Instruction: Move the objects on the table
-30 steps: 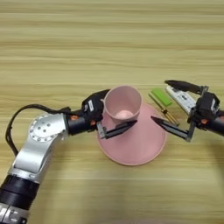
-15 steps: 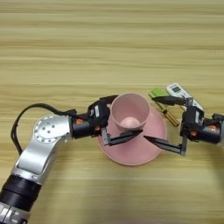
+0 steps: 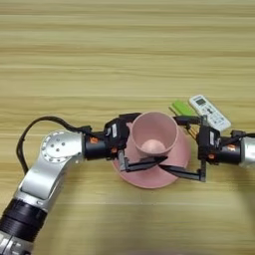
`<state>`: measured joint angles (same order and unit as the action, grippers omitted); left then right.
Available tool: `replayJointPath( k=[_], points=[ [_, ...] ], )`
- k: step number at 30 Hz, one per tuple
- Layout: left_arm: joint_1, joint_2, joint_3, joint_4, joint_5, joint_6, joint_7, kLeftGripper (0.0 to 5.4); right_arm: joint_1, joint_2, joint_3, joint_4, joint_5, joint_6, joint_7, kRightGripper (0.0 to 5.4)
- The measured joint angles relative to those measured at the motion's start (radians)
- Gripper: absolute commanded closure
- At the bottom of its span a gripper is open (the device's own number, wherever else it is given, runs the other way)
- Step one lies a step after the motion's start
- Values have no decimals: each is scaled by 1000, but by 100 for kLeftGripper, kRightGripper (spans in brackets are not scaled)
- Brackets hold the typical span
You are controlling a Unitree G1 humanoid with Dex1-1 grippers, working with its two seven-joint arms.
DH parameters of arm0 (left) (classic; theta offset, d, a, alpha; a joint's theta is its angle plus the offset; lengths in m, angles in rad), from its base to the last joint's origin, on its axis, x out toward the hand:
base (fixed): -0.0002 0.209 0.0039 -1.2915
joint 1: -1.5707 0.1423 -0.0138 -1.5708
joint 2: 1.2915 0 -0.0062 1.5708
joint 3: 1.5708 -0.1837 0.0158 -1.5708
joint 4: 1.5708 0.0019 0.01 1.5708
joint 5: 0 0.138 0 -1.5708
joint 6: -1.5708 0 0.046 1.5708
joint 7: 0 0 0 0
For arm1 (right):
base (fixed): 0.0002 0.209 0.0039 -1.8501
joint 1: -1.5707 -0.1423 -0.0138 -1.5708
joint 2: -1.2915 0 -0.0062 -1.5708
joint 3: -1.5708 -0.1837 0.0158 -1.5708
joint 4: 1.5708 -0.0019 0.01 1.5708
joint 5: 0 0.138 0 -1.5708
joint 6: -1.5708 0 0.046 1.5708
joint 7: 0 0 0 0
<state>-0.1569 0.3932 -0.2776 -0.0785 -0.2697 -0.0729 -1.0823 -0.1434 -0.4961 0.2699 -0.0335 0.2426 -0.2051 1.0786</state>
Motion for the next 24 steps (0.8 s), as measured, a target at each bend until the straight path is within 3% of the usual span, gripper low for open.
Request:
replayJointPath(
  k=[16, 24],
  points=[
    [0, 7, -7, -2, -4, 10, 2, 102, -30, 42, 37, 2, -9, 1, -3, 0],
    [-1, 6, -7, -2, -4, 8, 10, 106, -30, 43, 41, 2, -10, 2, -4, 85]
  ],
)
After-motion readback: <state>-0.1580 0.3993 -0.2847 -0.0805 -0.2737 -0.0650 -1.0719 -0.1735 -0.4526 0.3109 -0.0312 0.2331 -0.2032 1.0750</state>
